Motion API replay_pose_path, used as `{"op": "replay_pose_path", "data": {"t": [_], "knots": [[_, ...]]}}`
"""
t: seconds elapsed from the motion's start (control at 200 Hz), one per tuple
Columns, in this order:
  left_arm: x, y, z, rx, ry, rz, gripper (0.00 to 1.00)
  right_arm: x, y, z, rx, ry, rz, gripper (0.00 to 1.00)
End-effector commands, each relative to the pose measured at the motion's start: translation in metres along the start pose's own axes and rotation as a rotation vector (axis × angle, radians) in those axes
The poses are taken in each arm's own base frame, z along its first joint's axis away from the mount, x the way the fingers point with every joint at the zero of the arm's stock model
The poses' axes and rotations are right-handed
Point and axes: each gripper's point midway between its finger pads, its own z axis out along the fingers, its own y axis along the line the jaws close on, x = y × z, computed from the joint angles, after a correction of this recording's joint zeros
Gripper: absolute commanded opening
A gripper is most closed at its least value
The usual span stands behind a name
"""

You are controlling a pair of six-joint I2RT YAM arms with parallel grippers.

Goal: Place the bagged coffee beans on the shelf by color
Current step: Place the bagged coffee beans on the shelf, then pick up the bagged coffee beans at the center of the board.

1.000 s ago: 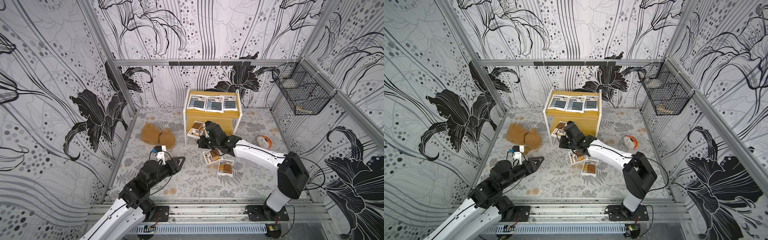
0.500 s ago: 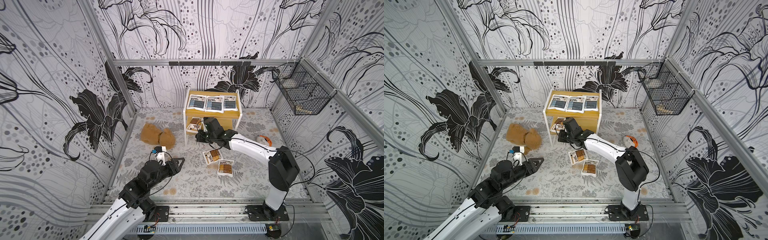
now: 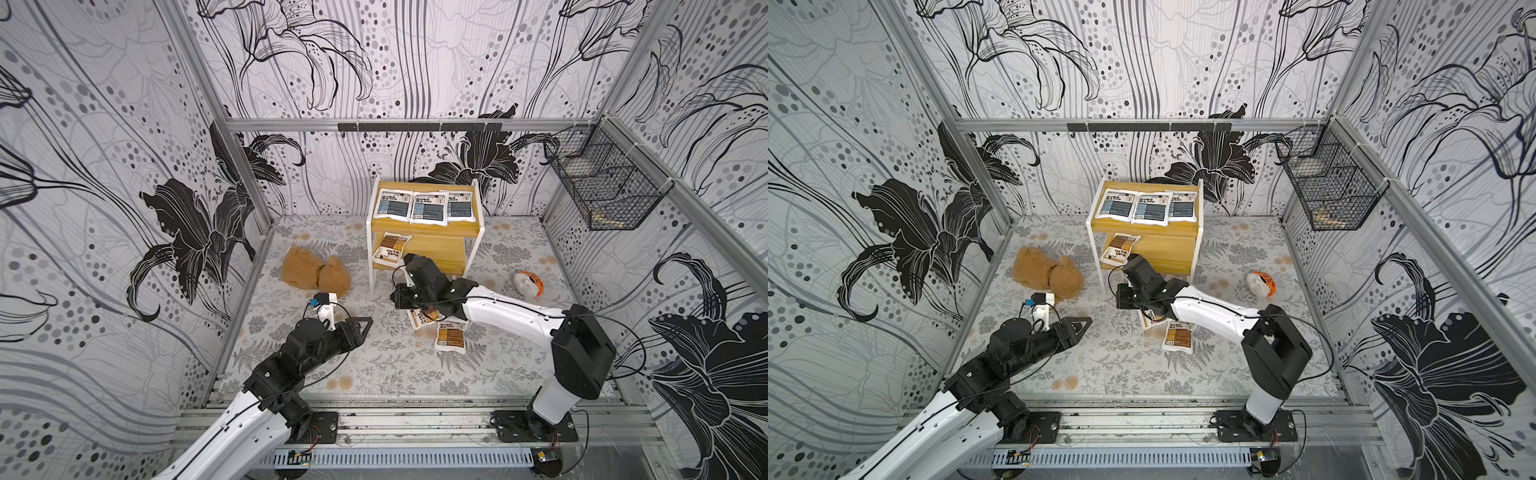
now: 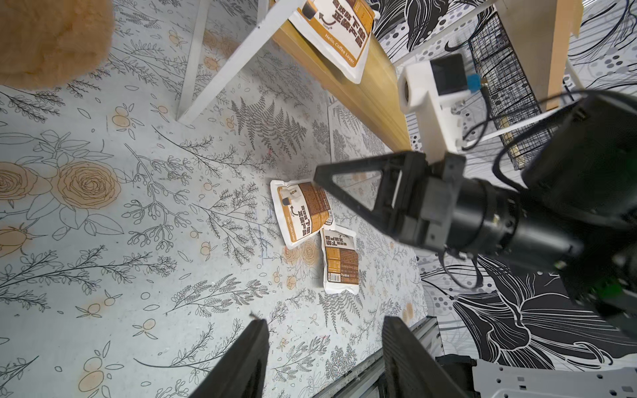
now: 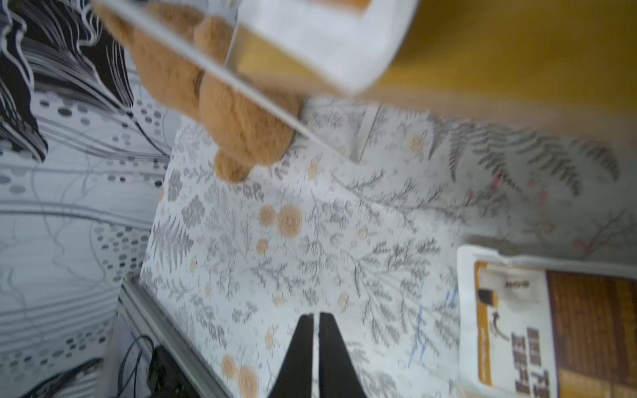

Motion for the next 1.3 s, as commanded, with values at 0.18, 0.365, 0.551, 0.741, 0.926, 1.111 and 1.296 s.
{"op": "replay_pose_path", "data": {"t": [0.18,0.365,0.551,0.741,0.926,1.111,1.296], "knots": [[0.032,-0.015,0.031,0.130,0.088,-0.022,0.58,0.069,-0.048,-0.072,0.022,0.022,0.130,0.53],[0.066,-0.030,0.058,0.156,0.159,0.013,0.60,0.112,-0.103,-0.100,0.071,0.062,0.257,0.62],[0.088,-0.039,0.080,0.203,0.205,-0.016,0.63,0.143,-0.143,-0.107,0.053,0.046,0.394,0.69],[0.092,-0.044,0.085,0.214,0.212,-0.013,0.67,0.157,-0.163,-0.099,0.022,0.053,0.469,0.72],[0.089,-0.039,0.080,0.200,0.194,-0.014,0.69,0.160,-0.178,-0.095,0.033,0.036,0.510,0.74],[0.089,-0.031,0.074,0.186,0.187,-0.023,0.70,0.157,-0.192,-0.089,0.035,0.002,0.548,0.74],[0.086,-0.028,0.069,0.171,0.175,-0.024,0.70,0.147,-0.198,-0.085,0.051,-0.016,0.548,0.71]]}}
